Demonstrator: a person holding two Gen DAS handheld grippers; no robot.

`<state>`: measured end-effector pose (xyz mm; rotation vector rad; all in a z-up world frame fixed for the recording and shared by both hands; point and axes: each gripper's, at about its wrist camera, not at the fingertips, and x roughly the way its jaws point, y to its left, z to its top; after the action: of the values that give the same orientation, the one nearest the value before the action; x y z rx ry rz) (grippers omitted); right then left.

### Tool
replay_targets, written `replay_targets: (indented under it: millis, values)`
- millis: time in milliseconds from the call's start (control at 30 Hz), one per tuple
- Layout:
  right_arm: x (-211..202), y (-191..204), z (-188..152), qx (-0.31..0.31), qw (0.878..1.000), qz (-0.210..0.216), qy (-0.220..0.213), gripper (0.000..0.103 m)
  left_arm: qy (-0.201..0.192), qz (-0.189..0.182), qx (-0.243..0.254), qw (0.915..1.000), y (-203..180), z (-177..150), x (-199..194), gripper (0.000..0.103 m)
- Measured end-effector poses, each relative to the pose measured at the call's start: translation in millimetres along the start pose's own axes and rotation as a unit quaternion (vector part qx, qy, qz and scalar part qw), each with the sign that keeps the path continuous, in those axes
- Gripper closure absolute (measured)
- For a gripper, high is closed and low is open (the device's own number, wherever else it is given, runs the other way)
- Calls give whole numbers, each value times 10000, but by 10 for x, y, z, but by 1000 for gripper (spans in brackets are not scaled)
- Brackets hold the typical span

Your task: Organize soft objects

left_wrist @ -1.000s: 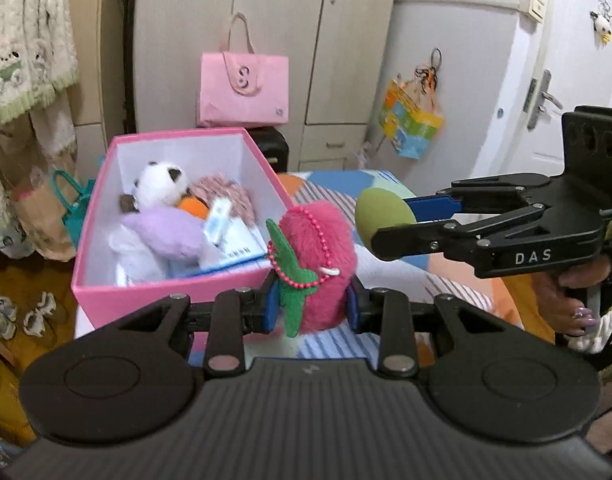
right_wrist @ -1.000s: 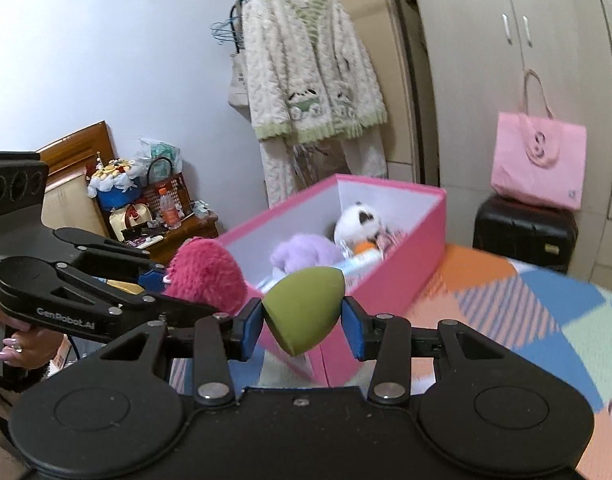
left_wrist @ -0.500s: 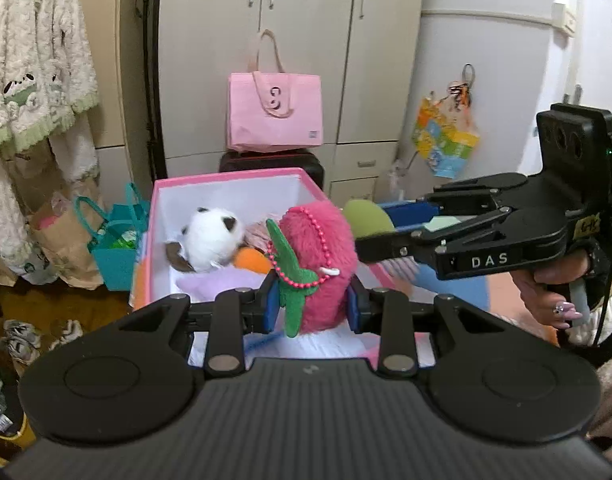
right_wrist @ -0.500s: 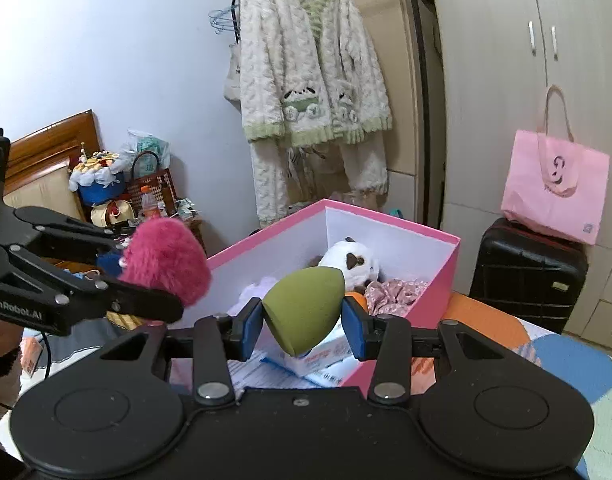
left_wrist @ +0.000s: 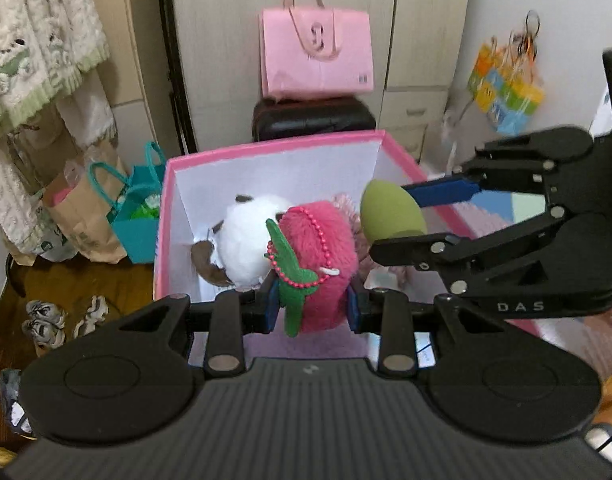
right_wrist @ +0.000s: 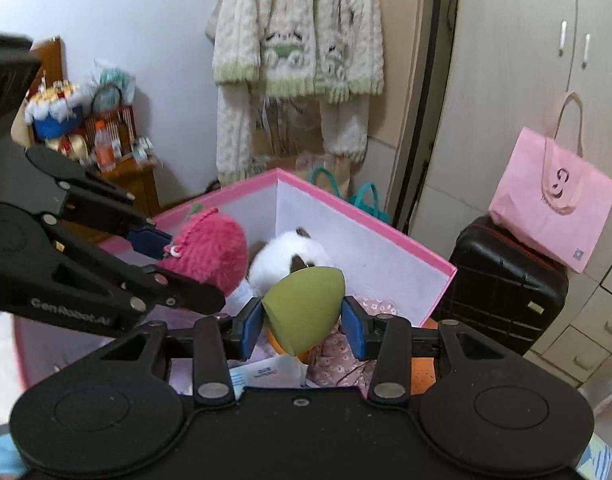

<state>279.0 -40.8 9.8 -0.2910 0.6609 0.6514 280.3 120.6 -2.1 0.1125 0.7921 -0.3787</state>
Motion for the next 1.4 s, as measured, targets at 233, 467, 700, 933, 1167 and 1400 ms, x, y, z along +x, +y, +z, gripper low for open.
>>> replay_targets:
  millis: [233, 467, 700, 933, 1167, 1400]
  values:
    - [237, -77, 41, -290, 9994, -75, 196, 55, 247, -96, -268, 9993, 52, 57, 159, 72]
    - [343, -192, 67, -121, 9990, -395, 141, 38, 125, -75, -528, 9985, 77, 84, 176, 62]
    - [-71, -256, -59, 399, 9984, -228, -342, 38, -166, 8, -574, 9982, 62, 0, -47, 53]
    - [-642, -84, -298, 485, 9956, -351, -718, 33, -392, -95, -455, 9982, -83, -150, -416, 46]
    - [-1061, 99, -466, 520, 9934, -481, -905, 31, -666, -217, -466, 9965, -365, -309, -771, 45]
    - [-1410, 223, -656, 717, 9902, -590, -1044, 26, -891, -311, -250, 9952, -665, -490, -1114, 43]
